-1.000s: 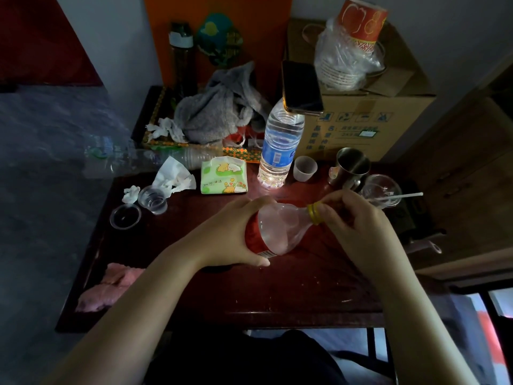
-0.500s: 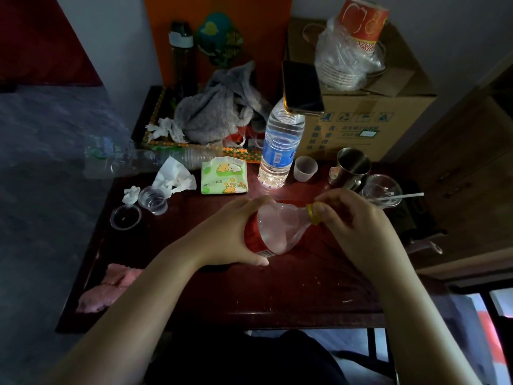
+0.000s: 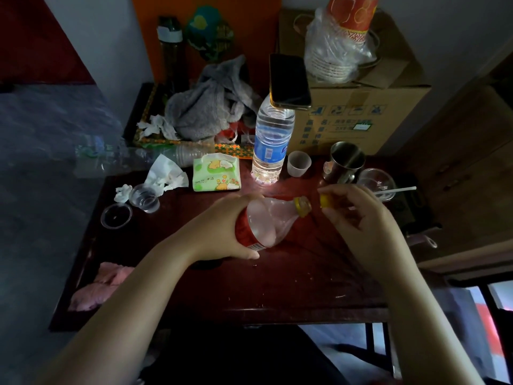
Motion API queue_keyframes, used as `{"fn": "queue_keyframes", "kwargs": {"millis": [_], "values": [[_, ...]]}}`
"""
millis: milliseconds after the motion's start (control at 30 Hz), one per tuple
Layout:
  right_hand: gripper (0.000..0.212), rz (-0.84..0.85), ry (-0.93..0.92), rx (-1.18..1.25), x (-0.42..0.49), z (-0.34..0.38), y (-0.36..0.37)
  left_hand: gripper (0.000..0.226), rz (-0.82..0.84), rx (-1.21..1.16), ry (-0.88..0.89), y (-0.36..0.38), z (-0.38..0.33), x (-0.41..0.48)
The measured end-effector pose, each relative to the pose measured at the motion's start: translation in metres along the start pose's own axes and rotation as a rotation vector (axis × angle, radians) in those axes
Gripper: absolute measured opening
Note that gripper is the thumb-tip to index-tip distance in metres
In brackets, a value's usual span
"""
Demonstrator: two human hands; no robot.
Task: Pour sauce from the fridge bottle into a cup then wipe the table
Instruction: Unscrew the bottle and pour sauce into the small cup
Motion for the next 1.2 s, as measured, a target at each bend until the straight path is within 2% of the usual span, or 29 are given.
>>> {"fn": "queue_keyframes", "kwargs": {"millis": [167,433,667,867,1200], "values": [[0.023,-0.060,0.037,-0.033,0.000,-0.025,-0.019,0.101,-0.033,0.071,-0.082,-0.005,-0.007,0.004],[0.022,0.003,0.076,-0.052,-0.001,-0.059,-0.025,0.109,0.006,0.286,-0.212,-0.009,-0.012,0.011],[0.018,0.020,0.077,-0.021,0.006,-0.071,-0.022,0.107,0.054,0.327,-0.284,-0.008,-0.018,0.014],[0.025,0.031,0.062,-0.042,0.008,-0.079,-0.020,0.109,0.081,0.374,-0.331,-0.008,-0.019,0.017],[0.024,0.049,0.071,-0.037,0.010,-0.087,-0.018,0.112,0.100,0.427,-0.377,-0.008,-0.016,0.025]]}}
Point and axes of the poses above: each hand's wrist, its own x-axis towards the middle knuckle, its own y-axis out of the palm, z = x × y, the point moved 2 cm from there along x, towards the middle knuckle, and after that the axes turned 4 degrees about -z, right-handed, at the moved point
